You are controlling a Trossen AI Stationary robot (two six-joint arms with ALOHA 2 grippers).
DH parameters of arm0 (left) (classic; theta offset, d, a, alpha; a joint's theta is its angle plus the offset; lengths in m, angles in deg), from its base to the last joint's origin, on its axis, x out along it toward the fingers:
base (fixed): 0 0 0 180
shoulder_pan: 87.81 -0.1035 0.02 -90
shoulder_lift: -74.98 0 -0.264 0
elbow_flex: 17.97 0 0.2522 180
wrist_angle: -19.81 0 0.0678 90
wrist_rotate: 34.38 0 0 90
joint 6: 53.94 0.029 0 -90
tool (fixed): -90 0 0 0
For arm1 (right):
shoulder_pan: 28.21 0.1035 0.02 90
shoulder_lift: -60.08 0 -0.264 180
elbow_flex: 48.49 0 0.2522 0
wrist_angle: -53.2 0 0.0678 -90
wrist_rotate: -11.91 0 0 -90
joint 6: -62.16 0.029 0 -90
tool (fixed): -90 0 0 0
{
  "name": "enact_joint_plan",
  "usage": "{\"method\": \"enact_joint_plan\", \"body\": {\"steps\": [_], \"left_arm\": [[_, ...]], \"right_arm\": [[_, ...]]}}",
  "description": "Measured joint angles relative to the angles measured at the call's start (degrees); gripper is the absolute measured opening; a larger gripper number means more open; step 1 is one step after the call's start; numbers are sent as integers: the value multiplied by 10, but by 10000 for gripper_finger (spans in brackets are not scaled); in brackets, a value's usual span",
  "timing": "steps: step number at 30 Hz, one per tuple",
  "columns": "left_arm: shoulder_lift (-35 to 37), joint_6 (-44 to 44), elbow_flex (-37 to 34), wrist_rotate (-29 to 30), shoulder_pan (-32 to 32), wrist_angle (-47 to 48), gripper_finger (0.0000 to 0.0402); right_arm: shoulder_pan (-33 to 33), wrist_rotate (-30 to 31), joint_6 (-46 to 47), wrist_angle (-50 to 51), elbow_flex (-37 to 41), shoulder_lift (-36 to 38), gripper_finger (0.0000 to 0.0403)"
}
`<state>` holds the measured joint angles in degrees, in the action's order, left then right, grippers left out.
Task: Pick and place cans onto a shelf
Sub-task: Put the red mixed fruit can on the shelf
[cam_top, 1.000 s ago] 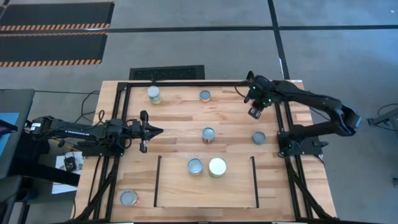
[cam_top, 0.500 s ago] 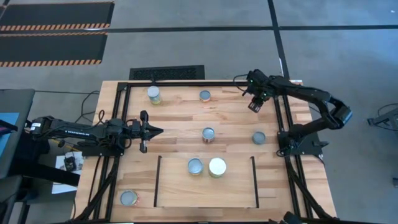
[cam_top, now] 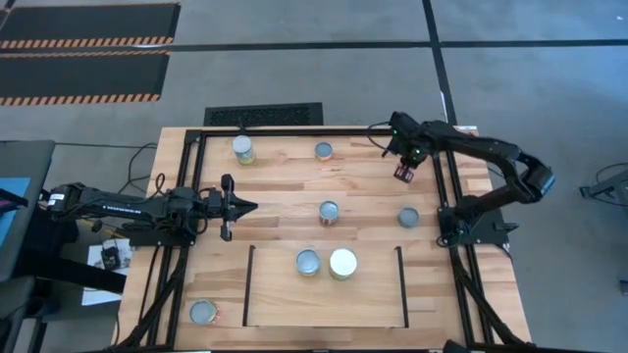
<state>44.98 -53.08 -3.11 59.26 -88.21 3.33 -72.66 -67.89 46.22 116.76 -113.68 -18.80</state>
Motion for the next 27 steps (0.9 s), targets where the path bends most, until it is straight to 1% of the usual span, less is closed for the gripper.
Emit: {"method": "enact_joint_plan", "body": {"steps": [2, 6, 9, 12, 15, 19, 23, 27], "left_arm": [[0, 0, 0, 0, 0, 0, 13], [0, 0, 0, 0, 0, 0, 13], [0, 0, 0, 0, 0, 0, 13], [0, 0, 0, 0, 0, 0, 13], [0, 0, 0, 3, 0, 0, 13], [0, 0, 0, 4, 0, 0, 13], [0, 0, 0, 9, 0, 0, 13], [0, 0, 0, 9, 0, 0, 13]], "right_arm": [[11, -13, 9, 29, -8, 17, 11], [50, -16, 42, 98, -37, 60, 20], [100, -15, 77, 148, -71, 97, 13], [163, -13, 133, 202, -115, 127, 5], [253, 4, 196, 252, -161, 142, 6], [394, 21, 277, 294, -222, 134, 12], [527, 22, 340, 304, -283, 101, 10], [632, 25, 393, 333, -354, 48, 9]]}}
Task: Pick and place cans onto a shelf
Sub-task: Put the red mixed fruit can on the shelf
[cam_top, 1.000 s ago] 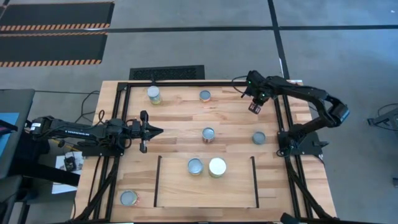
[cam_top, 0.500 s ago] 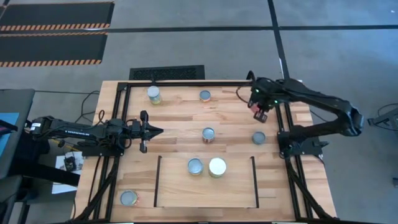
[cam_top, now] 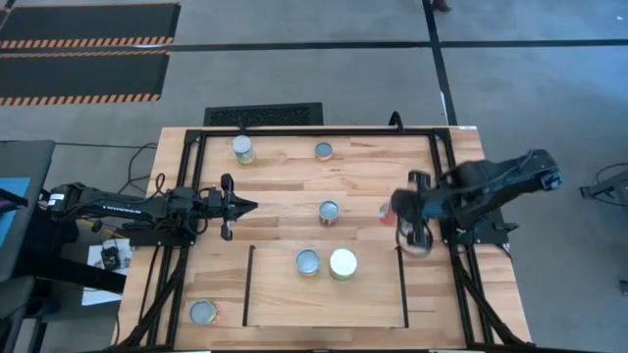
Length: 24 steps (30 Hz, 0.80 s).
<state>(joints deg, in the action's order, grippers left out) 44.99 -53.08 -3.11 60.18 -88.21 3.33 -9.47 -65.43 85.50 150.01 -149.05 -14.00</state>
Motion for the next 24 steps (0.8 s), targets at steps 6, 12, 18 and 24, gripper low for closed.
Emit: {"method": "enact_joint_plan", "body": {"steps": [6, 12, 18, 24], "left_arm": [[0, 0, 0, 5, 0, 1, 13], [0, 0, 0, 8, 0, 11, 13], [0, 0, 0, 8, 0, 10, 13], [0, 0, 0, 8, 0, 9, 13]], "right_arm": [[108, 5, 64, 54, -103, -101, 10], [166, -6, 68, 64, -185, -190, 10], [172, -5, 57, 68, -235, -257, 10], [167, -7, 32, 70, -252, -296, 10]]}}
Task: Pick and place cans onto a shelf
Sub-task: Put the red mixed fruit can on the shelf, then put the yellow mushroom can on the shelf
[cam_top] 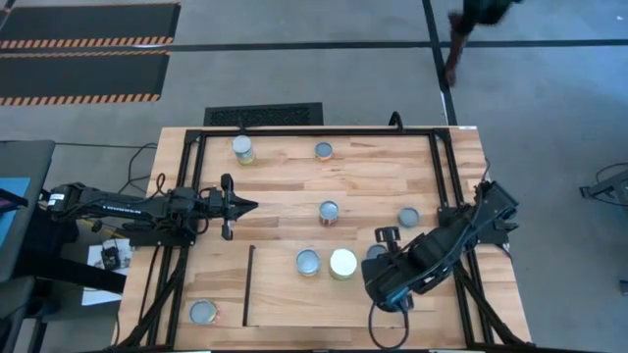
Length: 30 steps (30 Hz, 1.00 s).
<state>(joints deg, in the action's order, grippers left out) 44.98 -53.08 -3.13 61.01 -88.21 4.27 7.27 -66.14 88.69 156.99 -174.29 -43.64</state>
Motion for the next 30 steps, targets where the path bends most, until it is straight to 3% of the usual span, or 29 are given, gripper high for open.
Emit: {"method": "enact_joint_plan", "body": {"steps": [7, 30], "left_arm": [[0, 0, 0, 0, 0, 0, 13], [0, 0, 0, 0, 0, 1, 13]], "right_arm": [[0, -15, -1, 0, -8, -5, 16], [0, -17, -10, -16, -9, -4, 120]]}}
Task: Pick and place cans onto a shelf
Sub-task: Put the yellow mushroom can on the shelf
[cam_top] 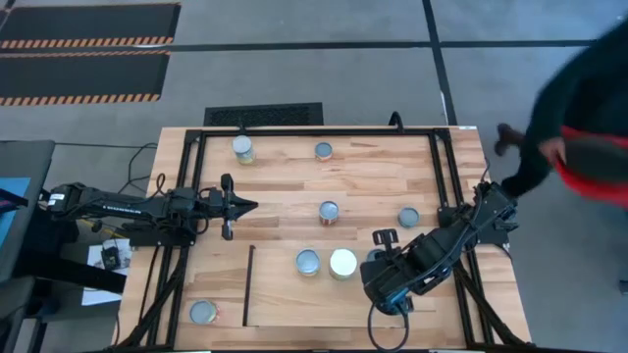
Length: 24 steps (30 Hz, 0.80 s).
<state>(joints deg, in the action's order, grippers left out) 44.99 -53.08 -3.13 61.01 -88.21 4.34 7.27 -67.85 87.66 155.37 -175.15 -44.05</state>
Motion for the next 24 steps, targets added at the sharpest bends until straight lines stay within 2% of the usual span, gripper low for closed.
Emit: {"method": "enact_joint_plan", "body": {"steps": [4, 8, 11, 16, 17, 20, 24], "left_arm": [[0, 0, 0, 0, 0, 0, 13], [0, 0, 0, 0, 0, 1, 13], [0, 0, 0, 0, 0, 3, 13], [0, 1, 0, 0, 0, 4, 13], [0, 1, 0, -1, 0, 4, 13], [0, -1, 0, -4, 0, 0, 13], [0, -1, 0, -4, 0, -1, 13]], "right_arm": [[1, 2, -5, -2, -26, 0, 133], [1, 3, -7, 3, -61, 0, 126], [1, 9, -29, 11, -75, 1, 99], [-7, 38, -99, 11, -75, 14, 17], [-9, 46, -106, 10, -74, 20, 11], [-21, 66, -126, -19, -50, 57, 13], [-44, 70, -163, -105, 36, 139, 6]]}}
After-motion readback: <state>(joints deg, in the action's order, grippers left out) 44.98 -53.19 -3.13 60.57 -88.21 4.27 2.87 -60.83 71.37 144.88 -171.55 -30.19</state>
